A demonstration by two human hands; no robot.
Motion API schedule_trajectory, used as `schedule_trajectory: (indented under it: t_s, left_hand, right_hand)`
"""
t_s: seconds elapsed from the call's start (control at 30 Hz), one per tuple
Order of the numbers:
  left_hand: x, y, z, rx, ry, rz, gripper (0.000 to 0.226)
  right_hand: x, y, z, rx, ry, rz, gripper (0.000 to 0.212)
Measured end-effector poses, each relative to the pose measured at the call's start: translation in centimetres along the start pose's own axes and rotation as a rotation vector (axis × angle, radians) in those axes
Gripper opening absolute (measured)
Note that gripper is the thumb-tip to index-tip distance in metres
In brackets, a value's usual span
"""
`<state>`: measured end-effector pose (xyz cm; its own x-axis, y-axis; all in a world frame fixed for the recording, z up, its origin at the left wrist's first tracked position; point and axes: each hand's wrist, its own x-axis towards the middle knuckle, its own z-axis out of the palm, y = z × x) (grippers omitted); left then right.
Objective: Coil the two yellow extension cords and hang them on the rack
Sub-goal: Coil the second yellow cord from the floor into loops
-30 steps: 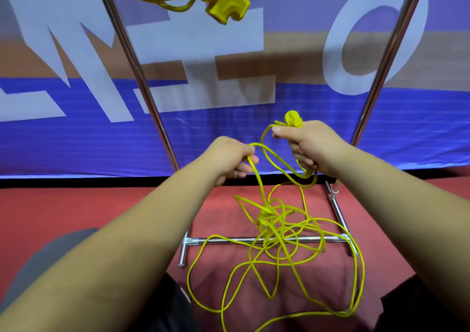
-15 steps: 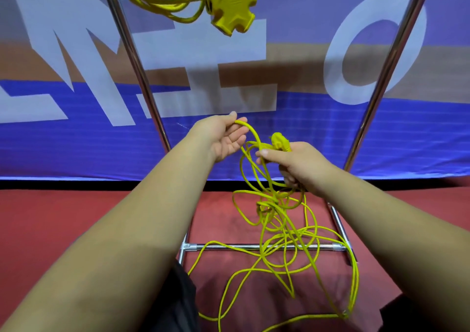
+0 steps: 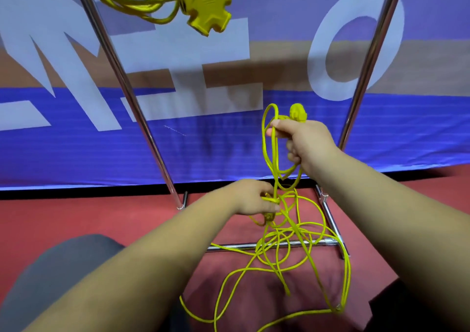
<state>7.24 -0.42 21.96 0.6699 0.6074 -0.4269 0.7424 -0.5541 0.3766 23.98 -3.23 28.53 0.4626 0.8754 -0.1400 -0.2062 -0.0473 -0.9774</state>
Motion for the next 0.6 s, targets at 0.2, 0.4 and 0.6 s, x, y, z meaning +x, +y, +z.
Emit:
schedule_trajectory:
  t_s: [0.2, 0.4, 0.6]
  left_hand:
    - [0.3, -1.8, 2.9, 0.139, -0.109, -0.117, 0.036]
    - [0.1, -4.2, 1.8, 0.152, -0.099, -0.221, 0.020]
    - [-0.7, -5.9, 2.8, 0.364, -0.034, -0.200, 0.048]
  right_hand:
    - [0.8, -0.8, -1.2, 0.069, 0.063, -0.030, 0.022]
    - [0.4, 0.2, -0.9, 0.048, 0.118, -0.006, 0.016]
    - [0.3, -0.4, -0.4, 0.157, 0.118, 0.002, 0.016]
